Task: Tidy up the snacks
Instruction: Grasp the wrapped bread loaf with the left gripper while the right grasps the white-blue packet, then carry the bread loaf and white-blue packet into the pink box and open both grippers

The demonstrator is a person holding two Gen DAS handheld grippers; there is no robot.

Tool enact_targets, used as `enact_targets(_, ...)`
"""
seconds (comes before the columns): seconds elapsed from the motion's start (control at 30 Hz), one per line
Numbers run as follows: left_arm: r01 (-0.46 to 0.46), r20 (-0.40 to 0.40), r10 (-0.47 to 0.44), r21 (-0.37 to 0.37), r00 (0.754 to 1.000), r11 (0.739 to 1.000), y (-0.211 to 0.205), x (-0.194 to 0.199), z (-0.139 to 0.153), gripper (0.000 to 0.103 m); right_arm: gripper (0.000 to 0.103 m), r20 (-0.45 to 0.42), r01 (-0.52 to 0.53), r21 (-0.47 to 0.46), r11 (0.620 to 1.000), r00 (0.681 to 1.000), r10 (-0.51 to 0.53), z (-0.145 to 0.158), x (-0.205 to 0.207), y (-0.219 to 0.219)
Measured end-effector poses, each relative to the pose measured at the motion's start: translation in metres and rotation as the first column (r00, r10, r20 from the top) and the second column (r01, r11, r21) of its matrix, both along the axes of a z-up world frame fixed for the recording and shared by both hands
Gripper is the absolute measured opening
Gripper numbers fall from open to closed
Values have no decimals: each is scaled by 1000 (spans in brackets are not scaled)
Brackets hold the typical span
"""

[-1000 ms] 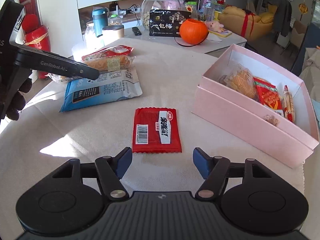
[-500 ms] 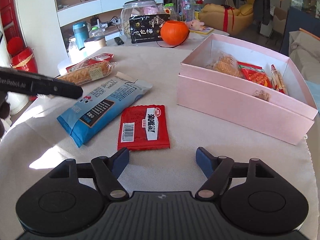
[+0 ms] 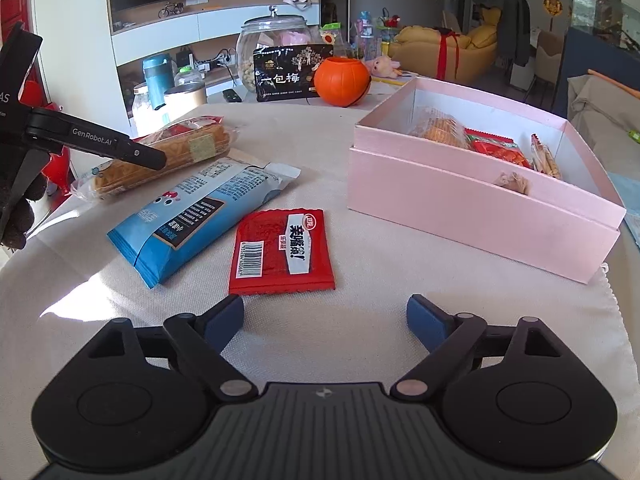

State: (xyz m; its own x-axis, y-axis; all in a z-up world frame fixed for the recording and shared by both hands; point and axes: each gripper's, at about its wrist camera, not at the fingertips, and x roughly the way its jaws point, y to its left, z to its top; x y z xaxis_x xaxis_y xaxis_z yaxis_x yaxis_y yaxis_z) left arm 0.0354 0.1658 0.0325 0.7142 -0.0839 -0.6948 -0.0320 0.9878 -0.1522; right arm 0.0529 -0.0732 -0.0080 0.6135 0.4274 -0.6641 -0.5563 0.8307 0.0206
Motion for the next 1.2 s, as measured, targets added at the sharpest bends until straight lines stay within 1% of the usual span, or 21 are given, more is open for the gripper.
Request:
enact_targets(0.07,48,-10,-48,-18,999,999,-16,-2,0,41,96,-7,-13,-3,1000,1000,13,-1,-1,1)
enact_targets(0.23,133,-22,-134,-33,991,991,-47,-10,-3,41,103,-35,-41,-8,999,999,41,-1,-1,2)
enact_targets(0.3,152,-22,-153,-28,988,988,-54,-14,-4,39,103,-36,-53,-20,998,998,53,-1,-1,3)
enact_targets(0.33,150,-20,-151,-10,988,989,-56,-16,-4,39,103,-42,-61,-27,998,997,60,0,-1,3)
enact_targets(0.4,132,-14,-131,22,991,991,-58,-22,-4,37,98,-72,-55,-23,998,996,53,6,0,3)
enact_targets(0.43,118,-9,-117,38,993,992,-58,-25,-3,36,92,-88,-51,8,999,995,51,11,1,2)
enact_targets(0.47,102,-5,-102,50,995,993,-57,-29,-3,36,91,-98,-49,44,998,994,53,16,0,1)
enact_targets(0.5,88,-1,-88,56,996,995,-55,-32,-3,35,91,-94,-40,74,996,994,47,22,-1,1)
enact_targets(0.53,71,1,-71,57,997,996,-52,-36,-2,35,91,-82,-28,82,996,996,35,27,0,4)
enact_targets(0.6,44,2,-44,49,999,998,-44,-41,-2,35,91,-35,7,74,997,999,-5,37,4,17)
enact_targets(0.67,25,2,-25,38,1000,999,-38,-46,-3,35,91,-30,44,64,997,999,-42,41,15,32)
enact_targets(0.77,9,2,-9,27,1000,1000,-32,-52,-3,35,91,-108,125,44,991,987,-119,36,45,63)
enact_targets(0.83,6,3,-6,31,1000,1000,-32,-54,-3,35,91,-175,148,38,988,975,-139,28,67,85)
enact_targets(0.87,6,3,-6,34,1000,999,-33,-55,-3,35,91,-191,148,30,988,972,-140,25,75,94)
enact_targets(0.93,7,2,-7,37,1000,999,-35,-57,-2,35,90,-190,140,-13,990,972,-140,17,90,114)
enact_targets(0.97,9,2,-9,37,1000,999,-35,-58,-2,35,83,-166,135,-37,990,976,-140,16,93,120)
enact_targets(1.03,16,2,-16,34,1000,999,-35,-59,-2,35,81,-146,94,-68,993,984,-103,17,91,125)
enact_targets(1.07,21,0,-21,32,1000,999,-35,-60,-3,35,79,-157,60,-57,997,985,-68,18,88,122)
enact_targets(1.13,29,-4,-29,33,1000,999,-36,-59,-4,36,78,-182,-4,-48,999,983,-5,21,73,110)
enact_targets(1.2,40,-10,-39,34,999,999,-39,-58,-4,36,78,-173,-37,-60,997,985,26,23,58,93)
